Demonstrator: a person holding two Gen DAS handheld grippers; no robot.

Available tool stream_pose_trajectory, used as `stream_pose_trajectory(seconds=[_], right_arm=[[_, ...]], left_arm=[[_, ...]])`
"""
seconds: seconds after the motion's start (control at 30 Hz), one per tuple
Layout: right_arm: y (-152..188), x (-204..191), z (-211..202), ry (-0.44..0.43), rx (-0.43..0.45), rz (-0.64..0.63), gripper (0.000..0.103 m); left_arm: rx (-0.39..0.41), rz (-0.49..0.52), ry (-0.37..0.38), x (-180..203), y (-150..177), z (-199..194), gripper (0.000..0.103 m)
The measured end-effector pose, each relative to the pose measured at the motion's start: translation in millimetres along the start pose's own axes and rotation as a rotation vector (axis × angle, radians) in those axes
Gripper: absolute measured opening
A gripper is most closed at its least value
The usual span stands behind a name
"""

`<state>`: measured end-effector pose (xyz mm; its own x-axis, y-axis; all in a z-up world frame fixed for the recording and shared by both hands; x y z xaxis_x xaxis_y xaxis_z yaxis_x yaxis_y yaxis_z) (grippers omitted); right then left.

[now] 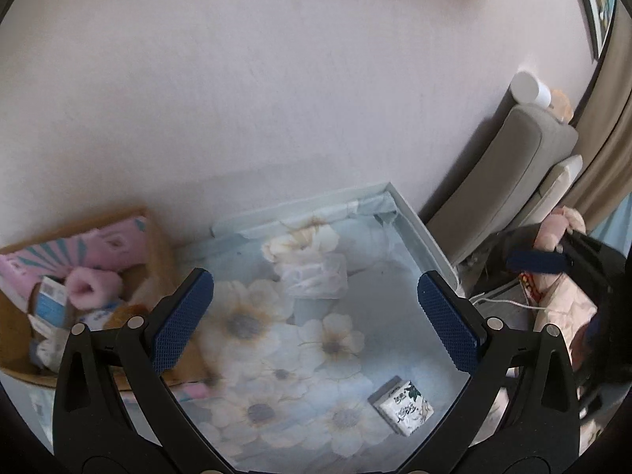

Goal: Organize objects
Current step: 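Withdraw both tools from the cardboard box back over the tray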

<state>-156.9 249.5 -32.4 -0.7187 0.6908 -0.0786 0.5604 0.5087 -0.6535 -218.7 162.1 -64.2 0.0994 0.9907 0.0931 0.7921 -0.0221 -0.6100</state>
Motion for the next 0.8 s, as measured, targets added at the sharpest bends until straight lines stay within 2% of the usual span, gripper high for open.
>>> stream_pose_trajectory(seconds=[0.27,0.43,0.8], right_arm=[[54.4,-7.1,44.8,-0.043,-0.06,0.052,0.085],[83.7,-0.2,65.6,-0.008,-0.095,0.111,0.085],[115.6,-15.3,84.7,0.022,-0.087,0.21,0.086]], left_arm=[[-0.067,-0.021,-0.017,9.4,21.1,56.5,0.103],[-0.098,-0.024,-0.035,6.5,31.3,88.0,0.103],[-0.138,-0.014,-0.03,8.6,40.4,147.6,0.103]])
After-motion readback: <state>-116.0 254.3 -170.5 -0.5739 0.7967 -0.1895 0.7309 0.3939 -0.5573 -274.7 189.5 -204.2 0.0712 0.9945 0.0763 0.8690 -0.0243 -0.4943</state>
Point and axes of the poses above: each gripper's, at about its wrist camera, not at the fingertips, and z roughly the way its jaws point, x to its right, y to its underside, the point moved 7 cm from there along z, roughly the way its jaws point, and after that the axes turned 6 degrees about -y, right-handed, at the moved point
